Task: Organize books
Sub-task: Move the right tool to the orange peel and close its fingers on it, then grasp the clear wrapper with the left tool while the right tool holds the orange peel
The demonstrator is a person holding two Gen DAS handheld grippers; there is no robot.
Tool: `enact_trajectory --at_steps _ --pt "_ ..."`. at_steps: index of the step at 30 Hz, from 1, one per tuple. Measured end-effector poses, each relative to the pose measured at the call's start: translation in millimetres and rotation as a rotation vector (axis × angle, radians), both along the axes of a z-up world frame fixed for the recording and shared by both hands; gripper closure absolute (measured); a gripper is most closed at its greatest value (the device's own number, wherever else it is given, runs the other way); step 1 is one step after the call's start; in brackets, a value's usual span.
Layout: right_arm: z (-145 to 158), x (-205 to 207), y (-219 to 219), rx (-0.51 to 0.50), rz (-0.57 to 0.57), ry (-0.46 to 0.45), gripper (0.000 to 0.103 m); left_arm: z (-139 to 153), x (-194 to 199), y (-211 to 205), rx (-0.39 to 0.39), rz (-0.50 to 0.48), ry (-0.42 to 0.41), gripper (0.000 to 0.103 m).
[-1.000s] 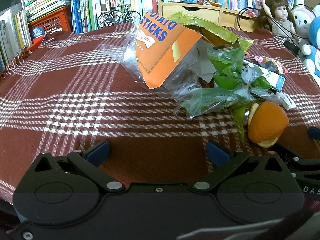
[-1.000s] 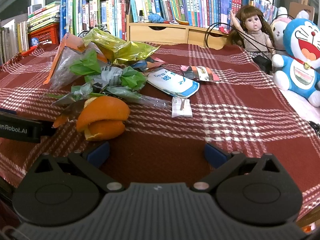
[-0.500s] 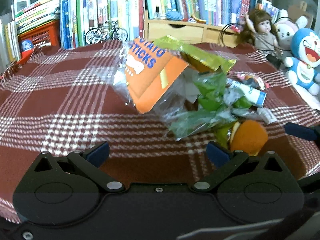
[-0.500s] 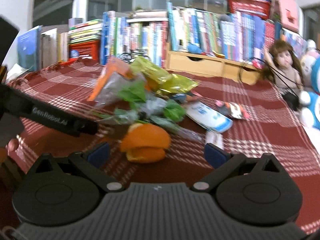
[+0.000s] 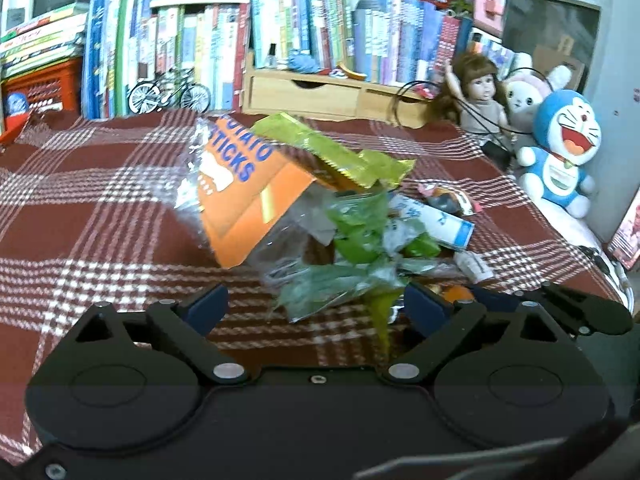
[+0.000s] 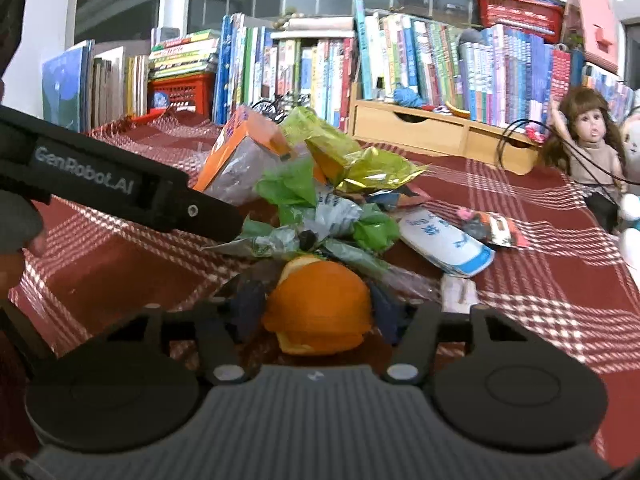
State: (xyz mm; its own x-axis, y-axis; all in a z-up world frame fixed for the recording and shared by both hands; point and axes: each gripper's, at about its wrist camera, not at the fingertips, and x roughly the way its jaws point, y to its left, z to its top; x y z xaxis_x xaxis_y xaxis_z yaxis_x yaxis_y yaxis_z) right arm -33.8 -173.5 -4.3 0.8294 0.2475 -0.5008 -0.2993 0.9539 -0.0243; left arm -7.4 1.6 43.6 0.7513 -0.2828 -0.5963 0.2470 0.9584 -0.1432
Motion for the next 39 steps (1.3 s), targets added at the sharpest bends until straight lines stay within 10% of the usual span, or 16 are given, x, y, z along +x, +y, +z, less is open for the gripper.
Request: enact_trajectory --at_steps 12,23,35,39 --pt "3.2 -16.3 -48.0 0.003 -0.157 0.005 0.045 -10.0 -0.8 -33.7 0.019 -0.099 -0.012 0.035" --pt "-4.4 -23.1 -56.4 0.018 -0.152 -0.031 0.018 -27.4 21.0 -69.2 0.074 -0.081 -0.036 0.033" --pt "-9.0 -36.9 -60.8 0.032 -0.156 -0.028 0.019 -35.4 22.4 -74.0 0.109 -0.064 -0.063 0.059" --pt "-7.0 -44.1 -62.9 0.046 -0.156 -0.035 0.04 -30.4 8.1 -72.8 0.113 -0.068 -0.092 0.06"
